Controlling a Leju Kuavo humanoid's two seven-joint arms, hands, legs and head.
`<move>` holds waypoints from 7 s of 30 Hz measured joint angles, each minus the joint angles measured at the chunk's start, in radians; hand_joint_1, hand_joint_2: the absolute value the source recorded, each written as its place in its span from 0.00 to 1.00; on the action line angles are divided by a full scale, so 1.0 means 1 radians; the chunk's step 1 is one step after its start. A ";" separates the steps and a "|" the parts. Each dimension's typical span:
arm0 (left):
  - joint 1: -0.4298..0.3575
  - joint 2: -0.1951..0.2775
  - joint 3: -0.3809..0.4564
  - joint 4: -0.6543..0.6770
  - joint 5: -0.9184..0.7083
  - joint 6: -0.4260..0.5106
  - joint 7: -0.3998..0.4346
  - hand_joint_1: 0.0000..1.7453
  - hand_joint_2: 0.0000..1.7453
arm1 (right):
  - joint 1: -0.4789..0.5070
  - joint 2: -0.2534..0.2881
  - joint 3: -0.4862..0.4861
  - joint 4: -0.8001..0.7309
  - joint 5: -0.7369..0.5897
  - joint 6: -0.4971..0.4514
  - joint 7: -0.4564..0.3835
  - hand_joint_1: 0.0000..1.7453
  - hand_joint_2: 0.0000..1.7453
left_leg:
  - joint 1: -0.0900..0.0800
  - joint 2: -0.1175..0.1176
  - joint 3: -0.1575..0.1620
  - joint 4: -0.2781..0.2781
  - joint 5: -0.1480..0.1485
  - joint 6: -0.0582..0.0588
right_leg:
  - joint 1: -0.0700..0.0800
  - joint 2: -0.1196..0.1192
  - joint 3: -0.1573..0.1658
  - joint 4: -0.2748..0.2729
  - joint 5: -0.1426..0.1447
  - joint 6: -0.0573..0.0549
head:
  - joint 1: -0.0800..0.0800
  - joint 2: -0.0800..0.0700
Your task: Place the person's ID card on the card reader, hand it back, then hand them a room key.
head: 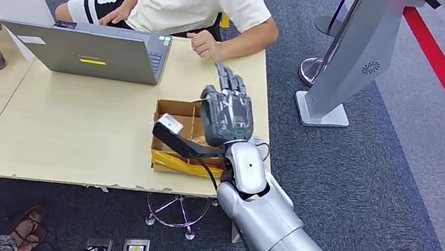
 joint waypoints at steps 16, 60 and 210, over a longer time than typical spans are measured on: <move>-0.001 0.012 0.032 0.011 0.001 0.004 0.001 0.00 1.00 | 0.122 -0.113 -0.171 0.072 -0.137 -0.140 -0.045 1.00 1.00 | 0.000 0.003 0.000 0.000 0.000 0.000 | 0.000 0.002 -0.001 0.000 0.001 0.000 | 0.000 0.000; -0.002 0.024 0.044 0.015 0.006 -0.008 0.010 0.00 1.00 | 0.164 -0.048 -0.184 0.263 -0.218 -0.138 -0.101 1.00 1.00 | 0.000 0.003 0.000 0.000 0.000 0.000 | 0.000 0.001 -0.001 0.000 0.001 0.000 | 0.000 0.000; -0.003 0.009 0.006 0.035 0.010 0.005 0.013 0.00 1.00 | 0.205 -0.067 -0.138 -0.527 -0.014 0.239 -0.113 0.00 1.00 | 0.001 0.004 0.000 0.000 0.001 -0.001 | 0.001 0.002 -0.002 0.000 0.001 -0.001 | 0.000 0.000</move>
